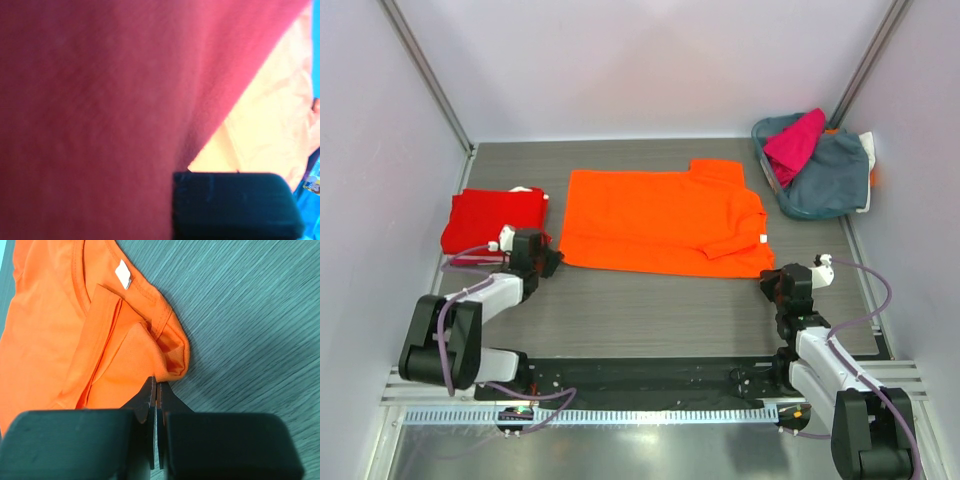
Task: Fold and stack the t-shirts
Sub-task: Fold the tshirt
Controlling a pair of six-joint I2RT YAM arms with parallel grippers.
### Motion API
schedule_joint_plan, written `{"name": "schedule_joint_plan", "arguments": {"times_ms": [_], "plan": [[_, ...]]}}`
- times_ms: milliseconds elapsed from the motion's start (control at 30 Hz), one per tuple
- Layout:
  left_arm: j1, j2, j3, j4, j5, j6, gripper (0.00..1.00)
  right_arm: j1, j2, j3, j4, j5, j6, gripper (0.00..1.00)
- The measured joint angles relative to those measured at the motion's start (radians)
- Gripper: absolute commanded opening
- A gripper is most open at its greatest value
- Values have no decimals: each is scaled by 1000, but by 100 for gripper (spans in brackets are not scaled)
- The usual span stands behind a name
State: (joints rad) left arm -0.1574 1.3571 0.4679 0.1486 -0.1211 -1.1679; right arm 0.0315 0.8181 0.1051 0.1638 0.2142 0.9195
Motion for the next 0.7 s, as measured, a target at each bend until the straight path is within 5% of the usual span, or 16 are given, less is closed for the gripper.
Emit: {"name": "schedule_joint_plan", "arguments": {"times_ms": [433,700], "plan": [[-33,-159,0,-154,-69,27,0,0,1,0,-3,-14,0,1],[-34,-222,0,-219,-71,27,0,0,27,126,-189,-8,39,1]]}}
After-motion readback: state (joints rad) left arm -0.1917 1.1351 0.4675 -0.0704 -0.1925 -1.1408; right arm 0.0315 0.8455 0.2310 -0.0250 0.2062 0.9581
